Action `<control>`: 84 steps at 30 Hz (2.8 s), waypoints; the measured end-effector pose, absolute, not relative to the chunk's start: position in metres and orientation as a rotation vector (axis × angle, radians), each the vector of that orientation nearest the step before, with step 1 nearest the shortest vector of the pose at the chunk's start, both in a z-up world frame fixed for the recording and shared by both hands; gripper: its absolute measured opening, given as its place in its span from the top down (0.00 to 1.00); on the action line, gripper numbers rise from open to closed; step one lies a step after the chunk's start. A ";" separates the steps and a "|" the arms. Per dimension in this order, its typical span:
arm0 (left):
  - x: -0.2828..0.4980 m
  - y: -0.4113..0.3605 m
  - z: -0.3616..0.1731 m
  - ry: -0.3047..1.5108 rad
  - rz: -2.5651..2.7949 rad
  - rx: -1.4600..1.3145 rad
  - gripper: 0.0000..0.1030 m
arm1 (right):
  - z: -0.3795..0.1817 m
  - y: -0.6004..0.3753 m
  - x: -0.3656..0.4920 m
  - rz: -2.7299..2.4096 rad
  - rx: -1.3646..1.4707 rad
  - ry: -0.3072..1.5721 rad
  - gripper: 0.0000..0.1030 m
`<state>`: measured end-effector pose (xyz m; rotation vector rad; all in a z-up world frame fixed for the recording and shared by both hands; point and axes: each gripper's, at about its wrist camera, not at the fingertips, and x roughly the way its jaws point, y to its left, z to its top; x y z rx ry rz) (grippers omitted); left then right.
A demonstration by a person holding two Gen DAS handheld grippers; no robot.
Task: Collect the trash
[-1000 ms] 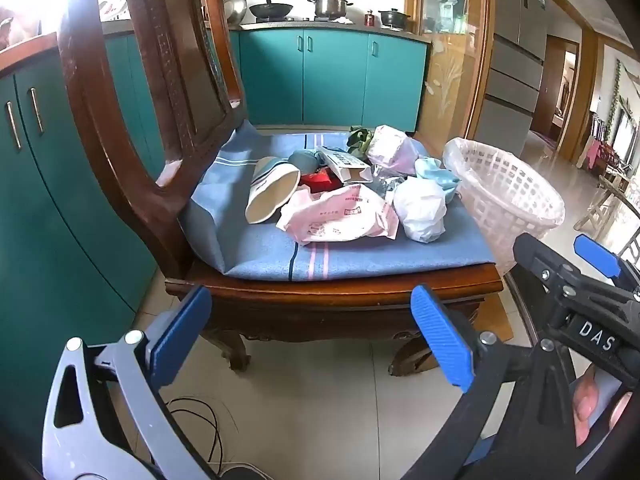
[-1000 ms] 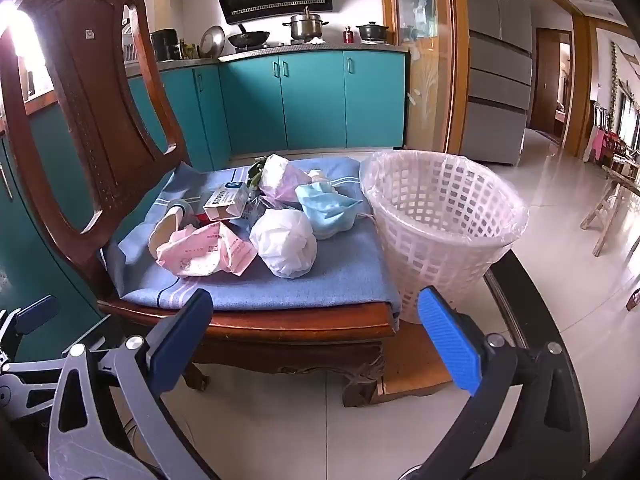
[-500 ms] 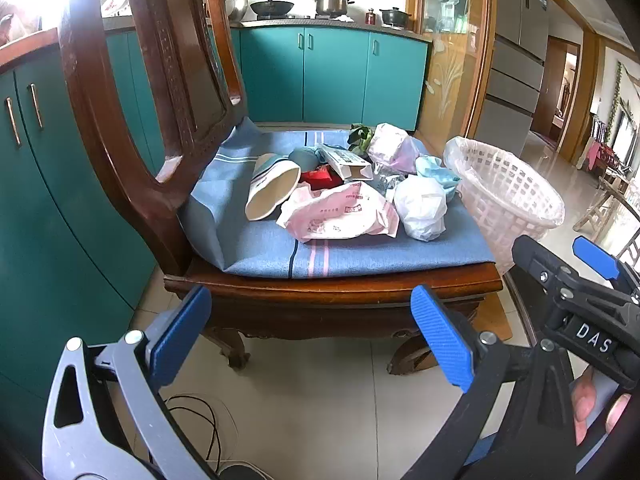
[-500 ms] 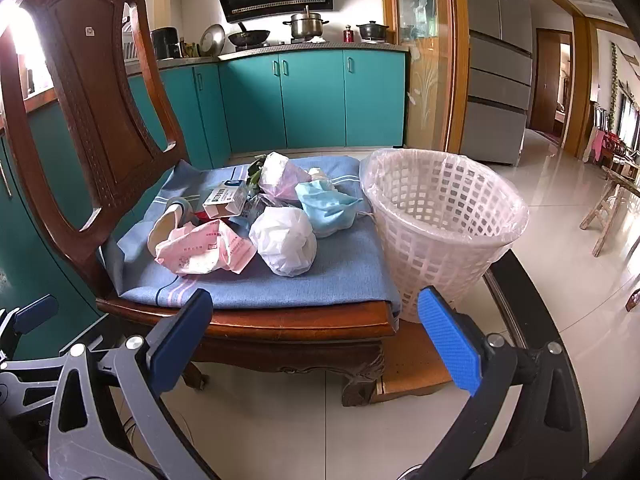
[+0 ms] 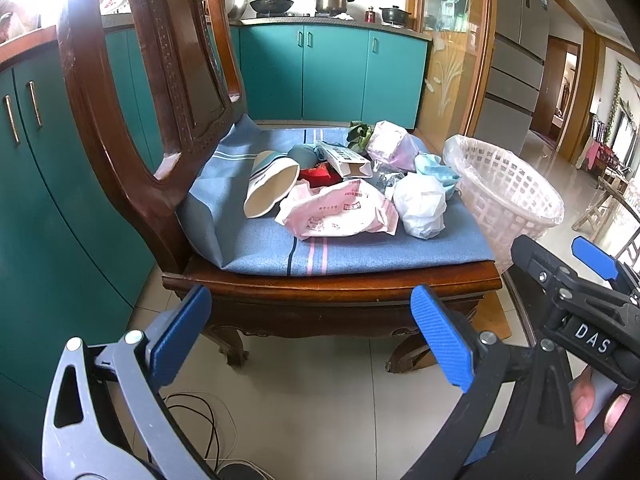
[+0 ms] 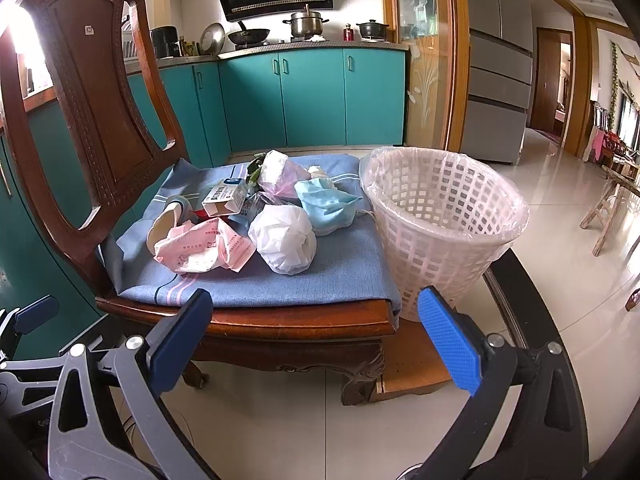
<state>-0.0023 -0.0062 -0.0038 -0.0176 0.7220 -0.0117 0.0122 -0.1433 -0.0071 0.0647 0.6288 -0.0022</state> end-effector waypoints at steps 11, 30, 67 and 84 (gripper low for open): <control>-0.004 -0.007 -0.004 0.720 -0.014 -0.017 0.03 | -0.007 -0.143 0.012 -0.003 0.064 0.629 0.02; -0.006 -0.007 -0.004 0.724 -0.017 -0.021 0.03 | -0.008 -0.144 0.012 -0.005 0.064 0.631 0.03; -0.008 -0.006 0.001 0.722 -0.011 -0.009 0.03 | -0.007 -0.148 0.011 -0.003 0.087 0.623 0.02; 0.073 0.017 0.000 0.680 0.101 0.274 0.31 | 0.000 -0.155 0.012 0.044 0.131 0.624 0.03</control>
